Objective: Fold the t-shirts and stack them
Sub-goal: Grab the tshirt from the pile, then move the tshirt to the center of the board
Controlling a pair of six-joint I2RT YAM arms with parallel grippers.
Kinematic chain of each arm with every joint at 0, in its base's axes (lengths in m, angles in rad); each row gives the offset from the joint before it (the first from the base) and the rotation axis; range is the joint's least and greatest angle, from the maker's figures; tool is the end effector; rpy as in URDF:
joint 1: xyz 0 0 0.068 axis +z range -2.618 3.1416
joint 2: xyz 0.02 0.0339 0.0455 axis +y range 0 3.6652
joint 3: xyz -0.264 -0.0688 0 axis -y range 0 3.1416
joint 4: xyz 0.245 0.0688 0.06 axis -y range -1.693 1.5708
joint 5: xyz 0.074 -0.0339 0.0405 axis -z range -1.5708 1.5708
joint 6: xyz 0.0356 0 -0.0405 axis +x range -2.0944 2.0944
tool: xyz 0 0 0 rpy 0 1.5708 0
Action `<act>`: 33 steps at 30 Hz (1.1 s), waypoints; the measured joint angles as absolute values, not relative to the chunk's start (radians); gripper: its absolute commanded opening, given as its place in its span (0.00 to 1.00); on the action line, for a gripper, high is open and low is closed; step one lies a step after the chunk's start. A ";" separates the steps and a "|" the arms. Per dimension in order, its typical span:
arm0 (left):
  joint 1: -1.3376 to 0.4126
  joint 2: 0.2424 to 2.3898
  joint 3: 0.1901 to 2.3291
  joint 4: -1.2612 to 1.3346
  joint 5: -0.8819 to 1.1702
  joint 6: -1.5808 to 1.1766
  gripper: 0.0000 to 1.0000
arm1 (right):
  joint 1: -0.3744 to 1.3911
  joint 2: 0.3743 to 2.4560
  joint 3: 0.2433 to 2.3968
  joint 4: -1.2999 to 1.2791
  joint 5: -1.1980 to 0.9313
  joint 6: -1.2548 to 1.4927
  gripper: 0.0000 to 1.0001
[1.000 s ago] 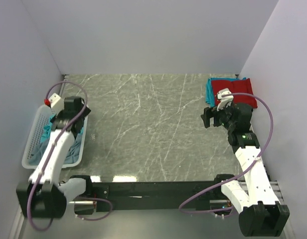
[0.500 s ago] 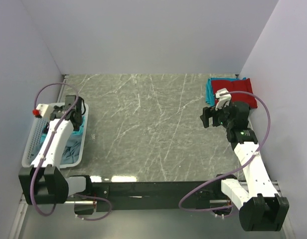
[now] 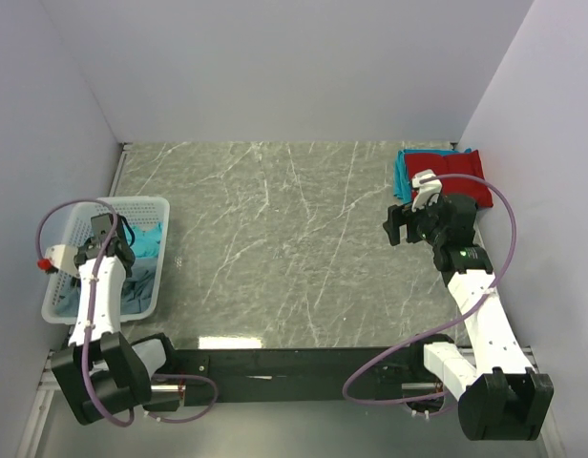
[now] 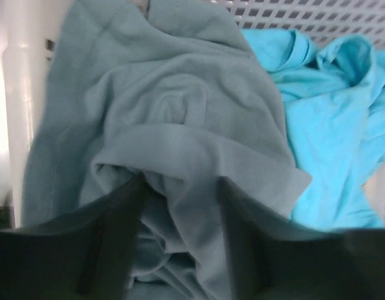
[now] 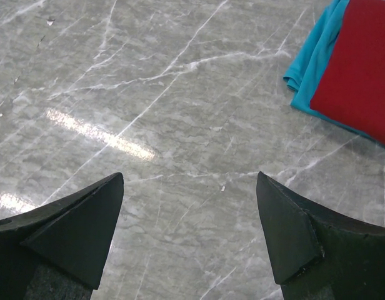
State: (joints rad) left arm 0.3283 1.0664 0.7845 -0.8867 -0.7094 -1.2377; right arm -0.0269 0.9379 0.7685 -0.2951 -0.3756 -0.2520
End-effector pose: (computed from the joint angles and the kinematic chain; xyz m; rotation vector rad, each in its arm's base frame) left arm 0.1667 0.0813 0.2411 -1.8349 1.5849 0.5880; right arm 0.2115 0.0074 0.2962 -0.4562 1.9539 0.2040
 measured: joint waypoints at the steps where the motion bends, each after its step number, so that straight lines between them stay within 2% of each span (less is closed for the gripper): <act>1: 0.337 1.075 0.785 -0.876 -0.696 -1.231 0.26 | -0.027 0.938 0.768 -0.295 -0.376 -0.252 0.93; 3: 0.349 1.084 0.785 -0.863 -0.670 -1.209 0.04 | -0.027 0.937 0.768 -0.295 -0.375 -0.252 0.93; 4: 0.350 1.082 0.785 -0.857 -0.663 -1.201 0.00 | -0.027 0.937 0.768 -0.296 -0.375 -0.252 0.93; 7: 0.354 1.019 0.787 -0.817 -0.612 -1.128 0.00 | -0.031 0.937 0.768 -0.297 -0.376 -0.252 0.93; 10: 0.354 0.824 0.790 -0.712 -0.508 -1.008 0.01 | -0.033 0.937 0.768 -0.300 -0.380 -0.252 0.93; 13: 0.337 0.621 0.830 -0.603 -0.364 -0.907 0.01 | -0.033 0.937 0.768 -0.302 -0.383 -0.252 0.93; 15: 0.332 0.587 0.888 -0.509 -0.224 -0.872 0.01 | -0.033 0.937 0.768 -0.302 -0.383 -0.252 0.93; 18: 0.327 0.663 0.972 -0.345 0.062 -0.864 0.01 | -0.033 0.937 0.768 -0.302 -0.383 -0.252 0.93; 20: 0.303 0.786 1.055 -0.239 0.257 -0.881 0.01 | -0.033 0.937 0.768 -0.302 -0.383 -0.252 0.93; 23: 0.184 0.987 1.230 -0.133 0.448 -0.878 0.01 | -0.033 0.937 0.768 -0.304 -0.382 -0.252 0.93; 29: -0.118 1.256 1.630 -0.062 0.652 -0.852 0.01 | -0.033 0.932 0.768 -0.308 -0.381 -0.253 0.93; 33: -0.246 1.304 1.756 0.001 0.698 -0.854 0.01 | -0.033 0.921 0.768 -0.308 -0.375 -0.253 0.93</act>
State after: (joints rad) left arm -0.2459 1.3045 1.7561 0.0010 0.6983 -0.8543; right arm -0.0334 0.9215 0.7685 -0.3080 -0.3752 -0.2527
